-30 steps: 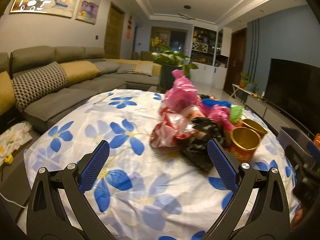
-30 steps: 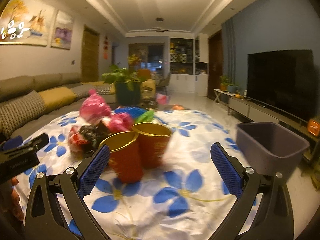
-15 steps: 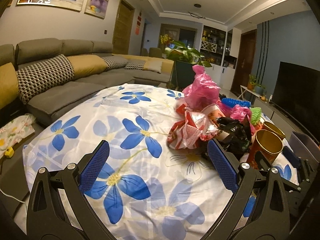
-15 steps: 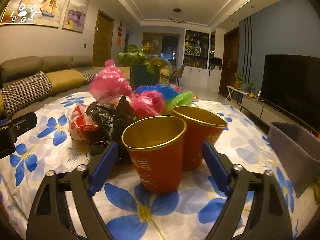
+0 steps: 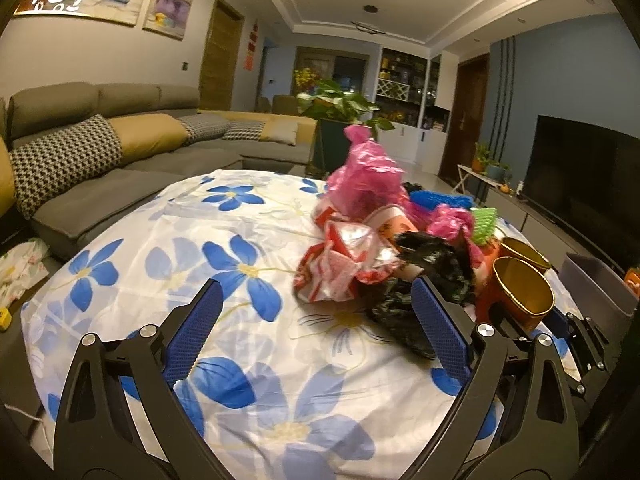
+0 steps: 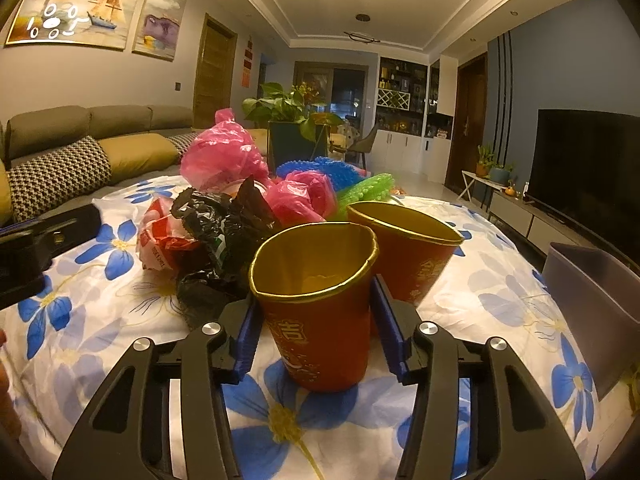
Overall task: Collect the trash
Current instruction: 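Grasp the black plastic bag with the left tool while the right tool grasps a red-gold cup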
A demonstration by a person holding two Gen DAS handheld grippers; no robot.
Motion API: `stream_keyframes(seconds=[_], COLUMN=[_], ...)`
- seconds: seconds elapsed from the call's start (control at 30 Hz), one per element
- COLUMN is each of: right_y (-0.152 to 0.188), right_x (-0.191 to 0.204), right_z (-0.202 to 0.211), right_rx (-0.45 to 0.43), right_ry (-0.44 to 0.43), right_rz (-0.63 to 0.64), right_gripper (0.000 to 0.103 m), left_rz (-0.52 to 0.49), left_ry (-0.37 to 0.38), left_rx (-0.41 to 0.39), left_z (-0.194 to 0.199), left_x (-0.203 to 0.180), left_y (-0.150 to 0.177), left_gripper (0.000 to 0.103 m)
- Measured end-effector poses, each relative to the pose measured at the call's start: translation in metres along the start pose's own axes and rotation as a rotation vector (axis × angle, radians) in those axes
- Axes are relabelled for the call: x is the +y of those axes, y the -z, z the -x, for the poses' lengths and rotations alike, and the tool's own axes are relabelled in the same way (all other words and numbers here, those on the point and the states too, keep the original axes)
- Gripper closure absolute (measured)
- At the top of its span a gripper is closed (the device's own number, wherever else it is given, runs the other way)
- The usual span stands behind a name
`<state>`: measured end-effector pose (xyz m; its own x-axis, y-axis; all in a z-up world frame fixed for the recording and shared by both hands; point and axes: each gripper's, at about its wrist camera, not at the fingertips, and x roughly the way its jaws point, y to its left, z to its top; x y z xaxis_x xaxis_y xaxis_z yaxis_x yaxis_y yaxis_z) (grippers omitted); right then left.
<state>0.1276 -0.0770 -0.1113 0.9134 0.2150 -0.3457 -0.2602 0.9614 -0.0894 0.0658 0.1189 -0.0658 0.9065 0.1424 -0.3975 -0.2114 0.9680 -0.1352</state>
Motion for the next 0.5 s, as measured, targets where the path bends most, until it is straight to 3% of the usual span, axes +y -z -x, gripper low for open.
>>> stream_keyframes(seconds=[0.13, 0.37, 0.5], right_y=[0.002, 0.008, 0.011], right_x=[-0.012, -0.032, -0.044], right_z=[0.016, 0.035, 0.040], right_rx=[-0.017, -0.029, -0.020], right_ry=[-0.019, -0.023, -0.016], right_rz=[-0.025, -0.047, -0.066], right_gripper=[0.054, 0.054, 0.054], left_rz=[-0.011, -0.025, -0.038], left_ry=[0.037, 0.173, 0.205], left_rx=[0.009, 0.037, 0.079], left_z=[-0.004, -0.022, -0.047], left_x=[-0.012, -0.045, -0.060], left_y=[0.001, -0.001, -0.002], left_gripper=[0.015, 0.023, 0.038])
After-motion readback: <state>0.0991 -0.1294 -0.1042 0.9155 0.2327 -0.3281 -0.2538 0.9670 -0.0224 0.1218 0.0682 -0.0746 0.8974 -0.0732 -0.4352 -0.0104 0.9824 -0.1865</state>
